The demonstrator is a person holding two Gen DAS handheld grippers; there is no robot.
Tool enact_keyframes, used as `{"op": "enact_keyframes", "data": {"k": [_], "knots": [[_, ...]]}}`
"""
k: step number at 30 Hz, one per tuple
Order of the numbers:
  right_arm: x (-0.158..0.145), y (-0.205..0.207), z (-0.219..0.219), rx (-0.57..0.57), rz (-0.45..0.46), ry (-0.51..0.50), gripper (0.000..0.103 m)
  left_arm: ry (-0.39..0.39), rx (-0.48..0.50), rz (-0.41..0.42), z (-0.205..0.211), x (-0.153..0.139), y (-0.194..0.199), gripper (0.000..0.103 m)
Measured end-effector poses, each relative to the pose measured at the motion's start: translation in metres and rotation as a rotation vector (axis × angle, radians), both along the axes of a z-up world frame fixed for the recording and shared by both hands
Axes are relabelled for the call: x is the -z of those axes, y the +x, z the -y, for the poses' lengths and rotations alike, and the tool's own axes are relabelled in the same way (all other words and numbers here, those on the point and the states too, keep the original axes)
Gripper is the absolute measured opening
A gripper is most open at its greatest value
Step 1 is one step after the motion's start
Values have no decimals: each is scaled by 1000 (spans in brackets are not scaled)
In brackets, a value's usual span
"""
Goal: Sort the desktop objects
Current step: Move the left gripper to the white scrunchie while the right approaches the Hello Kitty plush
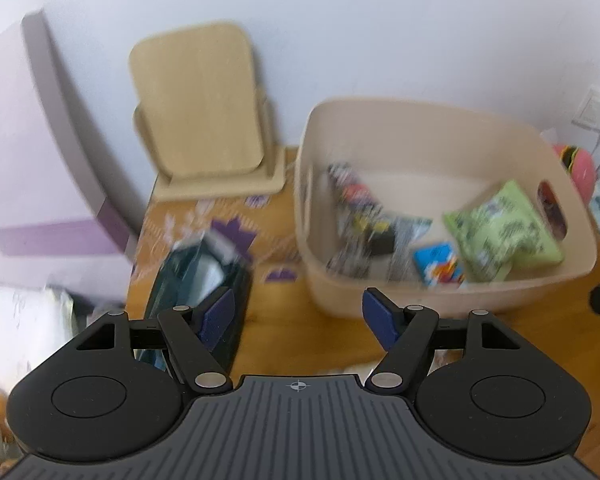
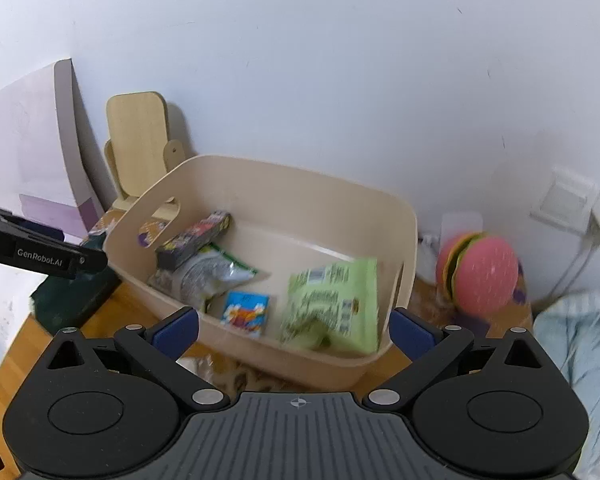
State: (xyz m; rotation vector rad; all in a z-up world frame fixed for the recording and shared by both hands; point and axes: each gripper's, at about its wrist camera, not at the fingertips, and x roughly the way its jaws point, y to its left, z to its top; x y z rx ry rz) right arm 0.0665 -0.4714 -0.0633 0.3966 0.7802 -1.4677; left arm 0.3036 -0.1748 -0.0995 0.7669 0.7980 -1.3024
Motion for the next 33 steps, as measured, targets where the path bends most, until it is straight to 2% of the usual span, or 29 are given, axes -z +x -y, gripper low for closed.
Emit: {"op": "enact_keyframes", "data": {"k": [7,15,33], "knots": [[31,-1,-23,58,43,71,103,85,21,1,-34,30,14,72],[73,-4,-36,137,78,156,103,165,86,22,-61,66,11,72],[130,7,-28,217,92,309,103,248,170,-31,-54,106,4,72]]}}
